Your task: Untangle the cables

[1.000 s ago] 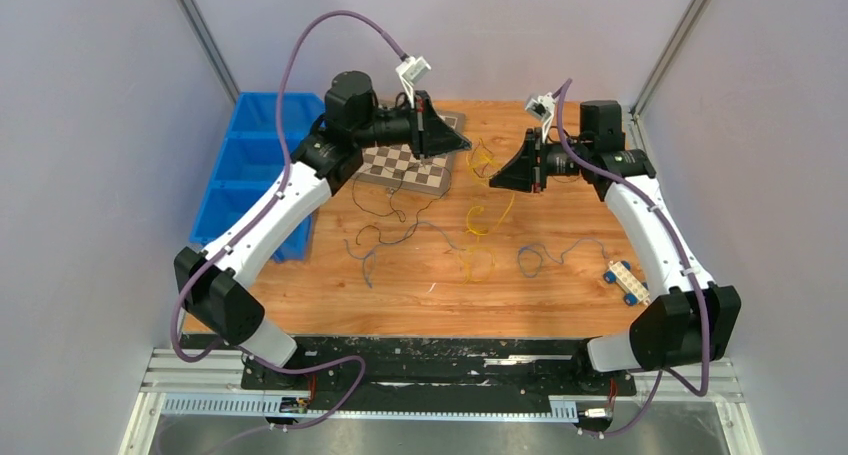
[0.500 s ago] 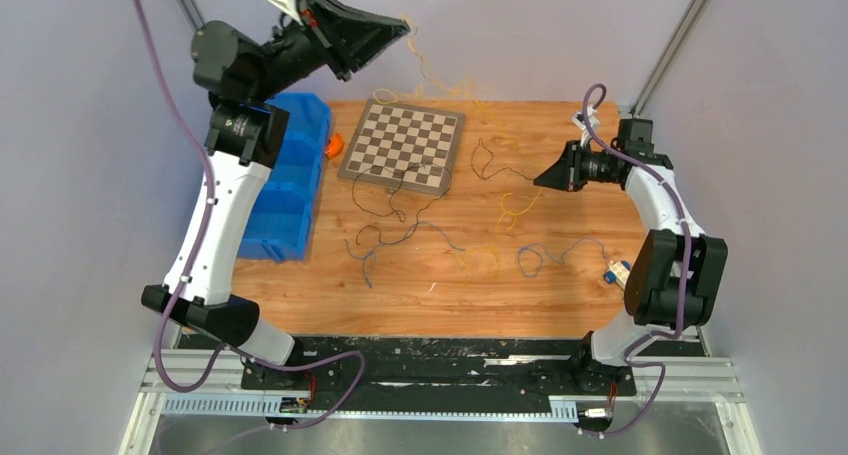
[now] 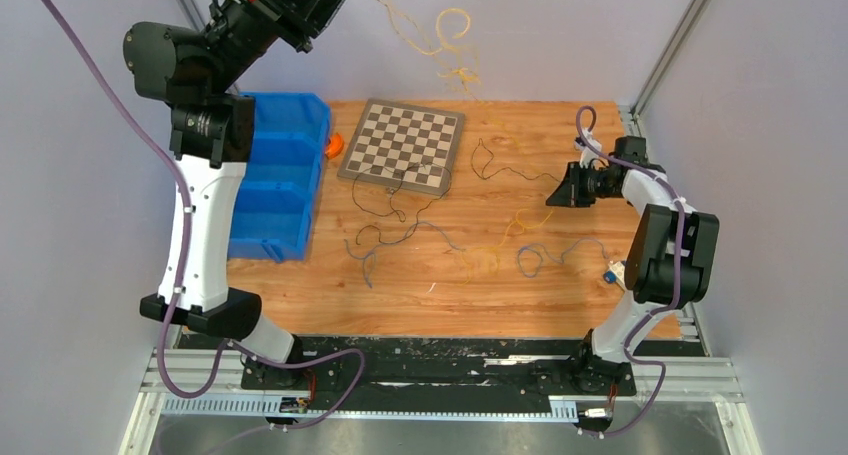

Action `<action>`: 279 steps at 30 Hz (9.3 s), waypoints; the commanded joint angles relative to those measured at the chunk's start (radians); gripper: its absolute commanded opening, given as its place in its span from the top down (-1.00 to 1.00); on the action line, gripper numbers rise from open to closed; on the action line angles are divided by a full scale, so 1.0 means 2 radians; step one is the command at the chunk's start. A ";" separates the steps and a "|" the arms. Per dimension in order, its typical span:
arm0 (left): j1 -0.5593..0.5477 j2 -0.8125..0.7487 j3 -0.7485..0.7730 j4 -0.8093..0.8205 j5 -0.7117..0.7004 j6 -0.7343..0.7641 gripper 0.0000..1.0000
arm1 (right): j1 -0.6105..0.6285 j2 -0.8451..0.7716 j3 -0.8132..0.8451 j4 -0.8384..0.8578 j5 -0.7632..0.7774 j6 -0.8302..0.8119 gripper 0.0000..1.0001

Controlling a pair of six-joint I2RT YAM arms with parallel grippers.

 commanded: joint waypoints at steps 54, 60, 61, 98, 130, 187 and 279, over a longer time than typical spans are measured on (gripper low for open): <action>0.267 0.029 0.013 -0.013 -0.142 -0.002 1.00 | -0.003 -0.023 -0.044 0.017 0.072 -0.066 0.50; 0.172 0.009 -0.077 0.085 0.009 -0.103 1.00 | 0.024 -0.081 0.020 -0.022 -0.069 -0.068 -0.50; 0.148 0.010 -0.078 0.086 0.017 -0.102 1.00 | 0.035 -0.088 0.033 -0.019 -0.078 -0.063 -0.59; 0.033 0.087 0.001 0.070 -0.027 -0.096 1.00 | 0.364 0.052 0.058 0.439 -0.007 0.228 -0.61; 0.231 0.052 -0.025 -0.063 -0.084 0.052 1.00 | 0.122 -0.053 -0.025 0.090 0.072 -0.025 1.00; 0.292 0.297 -0.072 -0.102 -0.166 0.398 1.00 | 0.121 -0.117 0.041 -0.040 0.054 0.001 -1.00; 0.313 0.031 0.024 -0.208 -0.164 0.326 1.00 | 0.119 -0.164 0.023 -0.048 0.033 0.060 -1.00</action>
